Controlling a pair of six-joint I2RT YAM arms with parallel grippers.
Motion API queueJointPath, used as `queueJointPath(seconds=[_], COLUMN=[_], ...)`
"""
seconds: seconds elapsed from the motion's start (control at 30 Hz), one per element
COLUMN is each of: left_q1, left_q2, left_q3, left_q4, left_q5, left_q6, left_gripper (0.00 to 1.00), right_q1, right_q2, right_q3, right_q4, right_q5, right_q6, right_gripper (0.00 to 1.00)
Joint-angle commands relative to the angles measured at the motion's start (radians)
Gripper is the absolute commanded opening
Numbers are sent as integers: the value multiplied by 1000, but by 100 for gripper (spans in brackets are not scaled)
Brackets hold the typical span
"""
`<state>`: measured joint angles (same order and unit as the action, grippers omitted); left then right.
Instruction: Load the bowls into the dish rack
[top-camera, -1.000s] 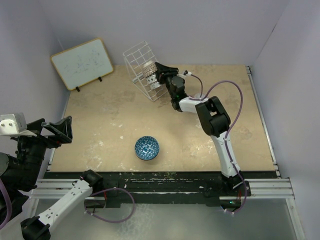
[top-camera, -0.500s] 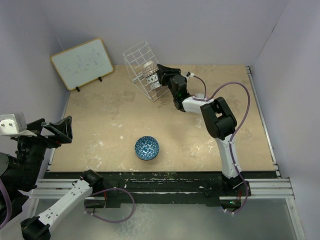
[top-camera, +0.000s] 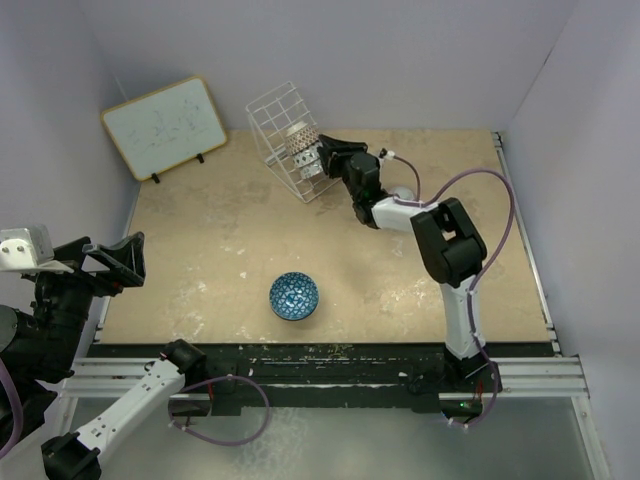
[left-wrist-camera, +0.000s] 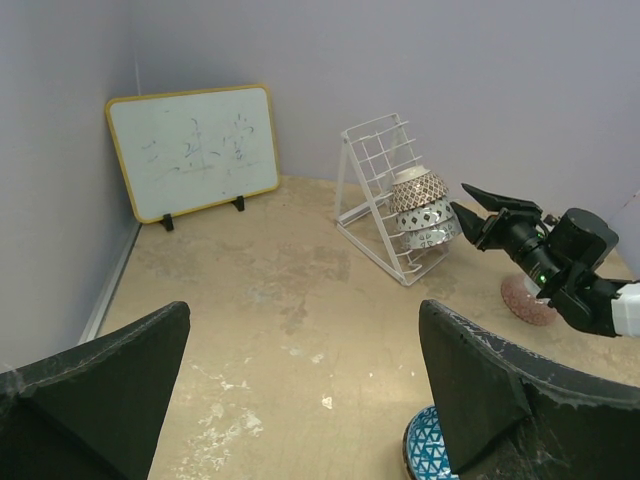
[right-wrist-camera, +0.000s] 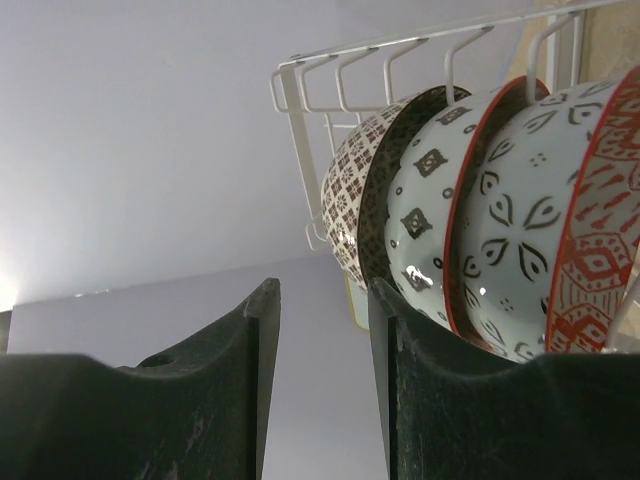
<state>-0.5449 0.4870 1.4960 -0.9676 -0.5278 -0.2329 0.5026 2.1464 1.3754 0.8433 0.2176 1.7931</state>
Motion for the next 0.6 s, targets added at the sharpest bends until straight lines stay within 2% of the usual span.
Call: queueJointPath(seconds=[0.0,0.13,0.33,0.43,0.57], left_q1=[-5,-6,-5,-6,-6], left_q2=[3,8,21,29,48], left_q3=[18,18,2,-4,0], left_q4=[25,27,49,65,84], left_q5=[10,10,21,25,23], left_q6=[-18,-17,-18,-17,-2], left_gripper=[99,99,99,99,99], right_q1=[-6,-6,-4,2,54], right_q2=[-82,-137,-318,-422,-531], right_q3=[-31,-66,-158,-198,-188], right_q4=[1,-20,-129,-227,-489], right_q5=[7,-7,-32,-65,-90], right_q6=[-4,-53,-245,-380,-645], right_gripper=[43,43,45,47,57])
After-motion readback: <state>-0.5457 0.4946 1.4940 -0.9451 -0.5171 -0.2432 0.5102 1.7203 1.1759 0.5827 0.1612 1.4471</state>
